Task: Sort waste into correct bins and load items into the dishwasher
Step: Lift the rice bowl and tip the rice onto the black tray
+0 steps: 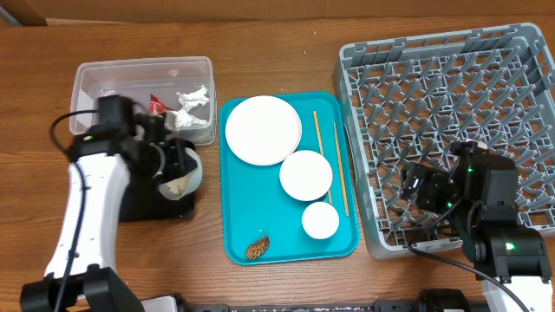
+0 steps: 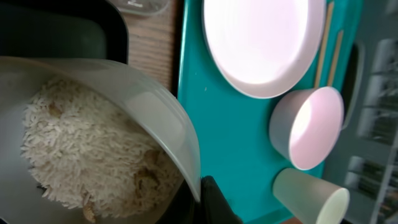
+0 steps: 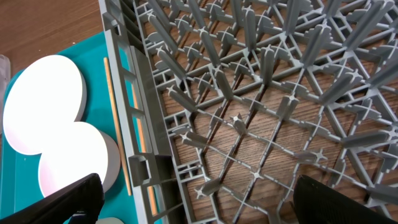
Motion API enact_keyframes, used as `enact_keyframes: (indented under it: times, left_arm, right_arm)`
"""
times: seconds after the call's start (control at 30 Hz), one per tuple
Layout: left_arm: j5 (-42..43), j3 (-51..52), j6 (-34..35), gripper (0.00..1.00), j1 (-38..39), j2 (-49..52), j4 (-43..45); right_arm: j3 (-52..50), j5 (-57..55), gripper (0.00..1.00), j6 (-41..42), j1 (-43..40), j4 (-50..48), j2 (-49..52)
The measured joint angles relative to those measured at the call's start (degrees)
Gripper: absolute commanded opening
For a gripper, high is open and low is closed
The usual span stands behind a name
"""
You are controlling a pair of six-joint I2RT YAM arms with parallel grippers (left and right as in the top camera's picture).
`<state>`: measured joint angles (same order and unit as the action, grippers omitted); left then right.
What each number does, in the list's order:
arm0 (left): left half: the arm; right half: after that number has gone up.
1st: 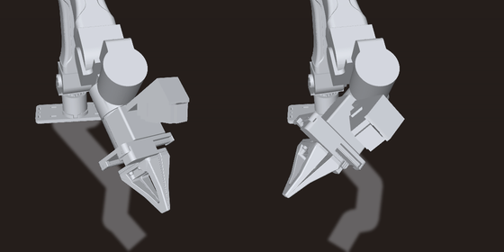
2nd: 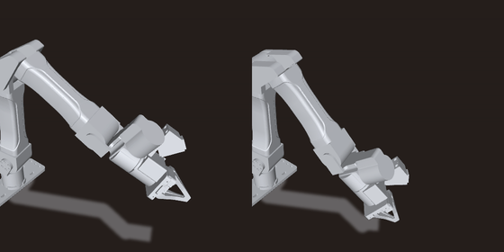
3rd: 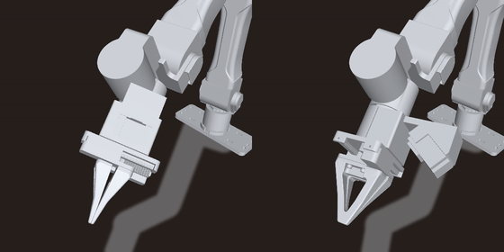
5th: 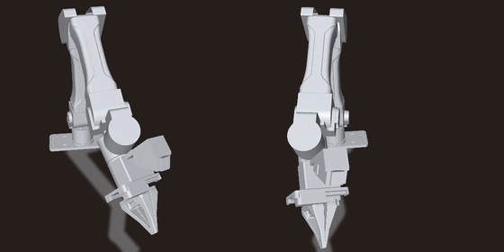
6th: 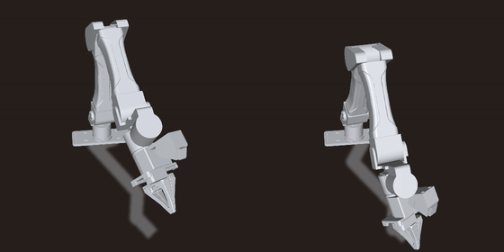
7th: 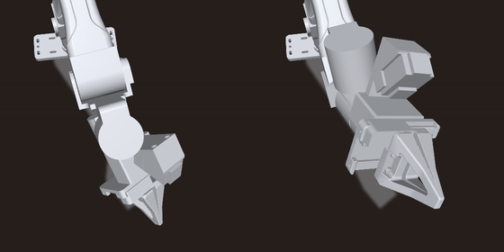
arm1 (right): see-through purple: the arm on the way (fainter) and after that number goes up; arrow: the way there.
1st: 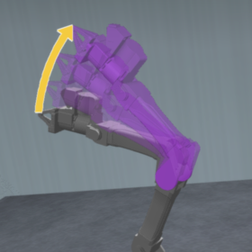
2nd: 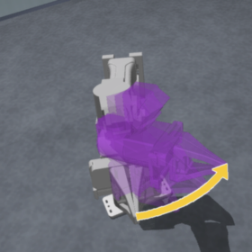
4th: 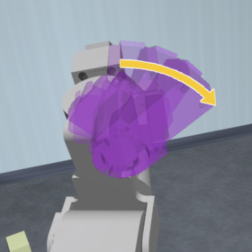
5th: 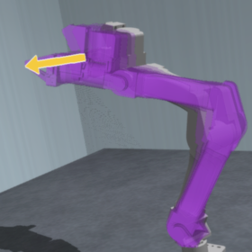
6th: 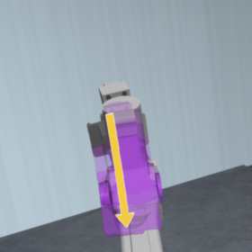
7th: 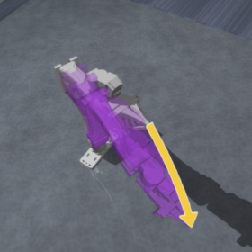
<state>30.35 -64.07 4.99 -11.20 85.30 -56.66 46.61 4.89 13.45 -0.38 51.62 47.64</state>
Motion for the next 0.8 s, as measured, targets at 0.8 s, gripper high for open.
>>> enact_keyframes:
  times: [0.8]
  left_arm:
    - [31.9,3.1,-20.7,0.04,-10.6,16.0,-0.8]
  right_arm:
    - [0.0,0.0,1.0,0.0,0.0,0.0,0.0]
